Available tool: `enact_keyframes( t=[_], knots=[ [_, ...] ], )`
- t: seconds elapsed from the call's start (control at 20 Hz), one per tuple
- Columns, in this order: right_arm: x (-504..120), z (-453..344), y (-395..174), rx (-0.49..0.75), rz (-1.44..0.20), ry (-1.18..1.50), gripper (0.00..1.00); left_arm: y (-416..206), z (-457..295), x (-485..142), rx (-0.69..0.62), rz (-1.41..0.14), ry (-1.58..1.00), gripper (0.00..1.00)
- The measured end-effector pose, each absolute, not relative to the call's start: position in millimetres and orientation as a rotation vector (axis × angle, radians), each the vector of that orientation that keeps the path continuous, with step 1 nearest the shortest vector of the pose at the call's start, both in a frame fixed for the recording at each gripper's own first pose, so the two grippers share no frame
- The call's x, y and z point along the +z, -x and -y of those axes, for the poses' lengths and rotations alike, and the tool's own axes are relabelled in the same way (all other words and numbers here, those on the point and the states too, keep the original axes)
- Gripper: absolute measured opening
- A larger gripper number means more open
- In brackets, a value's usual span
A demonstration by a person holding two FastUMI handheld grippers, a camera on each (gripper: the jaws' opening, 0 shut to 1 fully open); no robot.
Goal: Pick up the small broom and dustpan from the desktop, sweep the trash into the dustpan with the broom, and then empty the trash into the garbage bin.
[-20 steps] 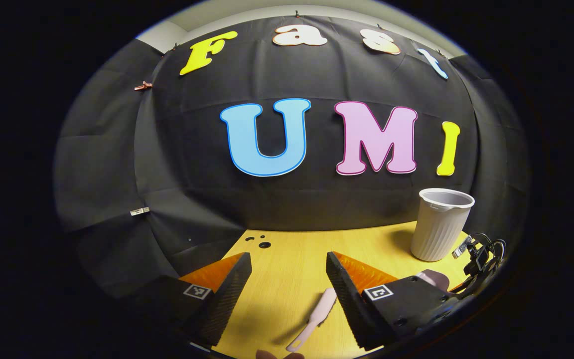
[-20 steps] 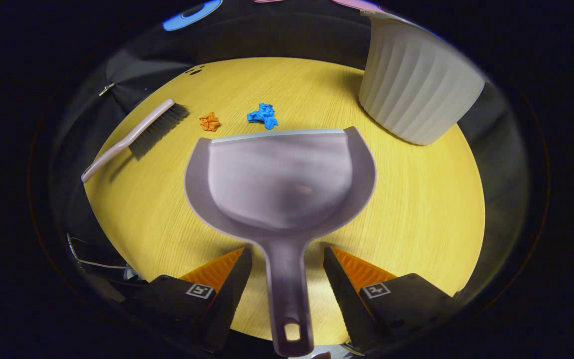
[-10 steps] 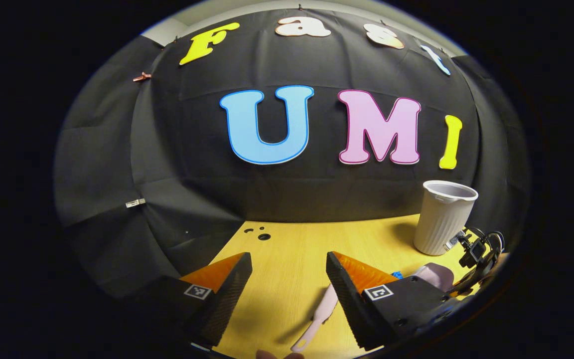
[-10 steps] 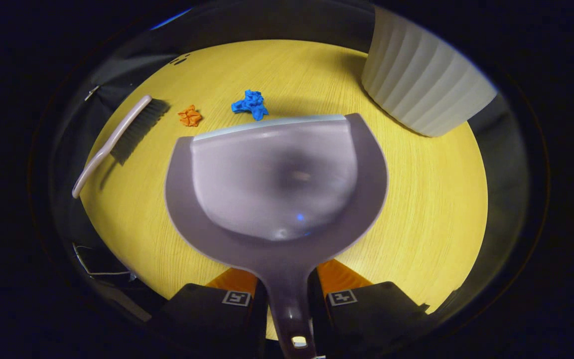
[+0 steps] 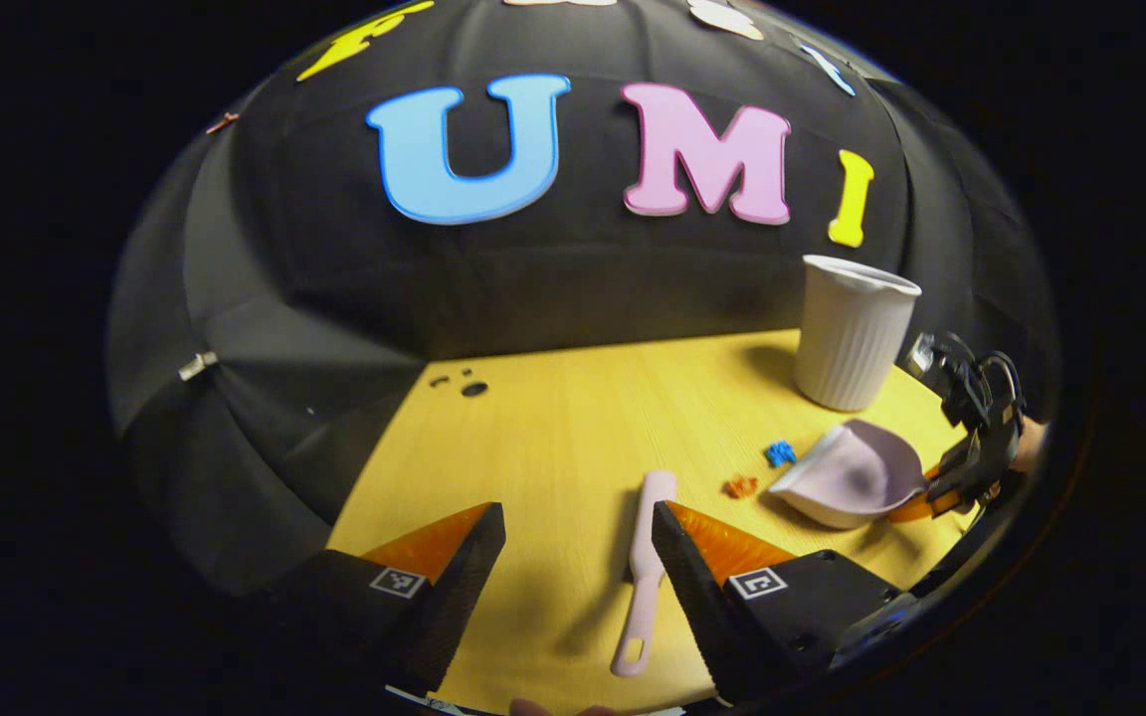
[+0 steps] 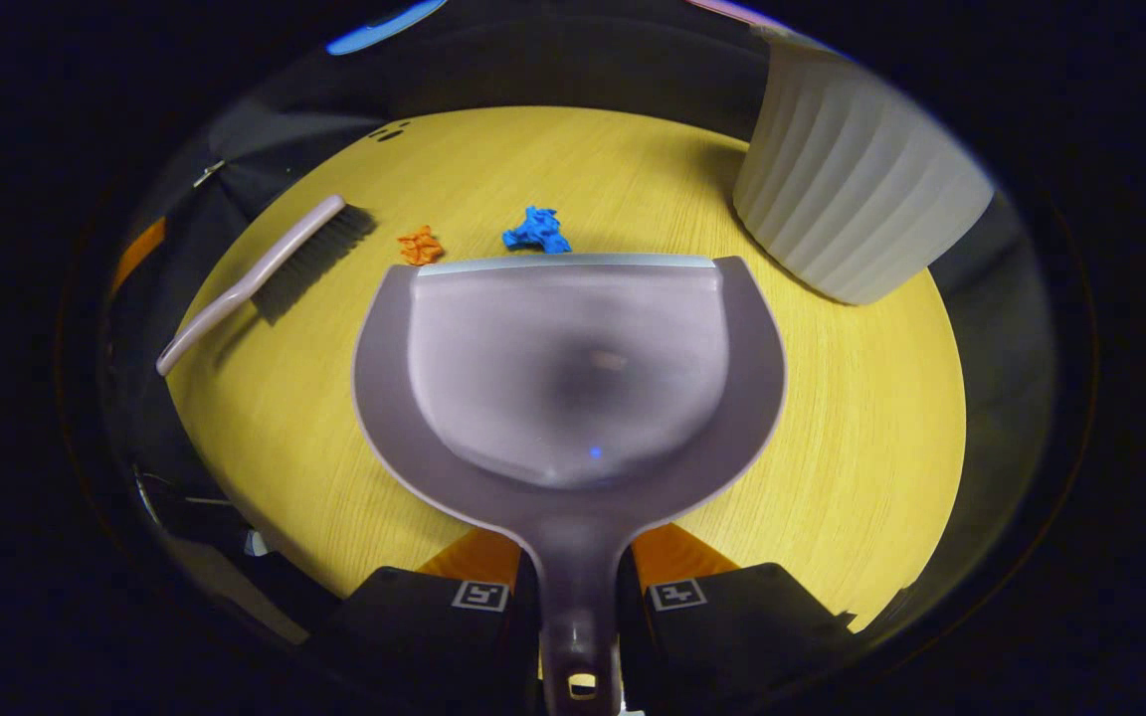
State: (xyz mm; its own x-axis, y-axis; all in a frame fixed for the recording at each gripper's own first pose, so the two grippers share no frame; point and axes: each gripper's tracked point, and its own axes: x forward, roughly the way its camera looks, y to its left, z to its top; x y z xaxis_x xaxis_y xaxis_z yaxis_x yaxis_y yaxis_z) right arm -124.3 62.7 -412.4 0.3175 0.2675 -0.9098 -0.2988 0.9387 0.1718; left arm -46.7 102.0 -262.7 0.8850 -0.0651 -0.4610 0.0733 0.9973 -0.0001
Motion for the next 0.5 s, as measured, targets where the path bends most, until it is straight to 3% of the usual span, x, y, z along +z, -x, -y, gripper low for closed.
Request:
enact_keyframes(
  t=[0.15, 0.25, 0.5],
  knots=[
    [-397.6, -57.1, 139.3, 0.383, -1.17, 0.005, 0.41, 45.6, -78.7, -297.5, -0.16, -0.592, -0.037, 0.95],
    [-390.8, -50.0, 149.9, 0.389, -1.159, 0.012, 0.36, 42.6, -71.6, -320.3, -0.179, -0.677, -0.073, 0.94],
    [-387.1, -42.0, 163.5, 0.414, -1.176, 0.021, 0.4, 23.7, -52.1, -366.8, -0.193, -0.83, -0.096, 0.88]
  ],
)
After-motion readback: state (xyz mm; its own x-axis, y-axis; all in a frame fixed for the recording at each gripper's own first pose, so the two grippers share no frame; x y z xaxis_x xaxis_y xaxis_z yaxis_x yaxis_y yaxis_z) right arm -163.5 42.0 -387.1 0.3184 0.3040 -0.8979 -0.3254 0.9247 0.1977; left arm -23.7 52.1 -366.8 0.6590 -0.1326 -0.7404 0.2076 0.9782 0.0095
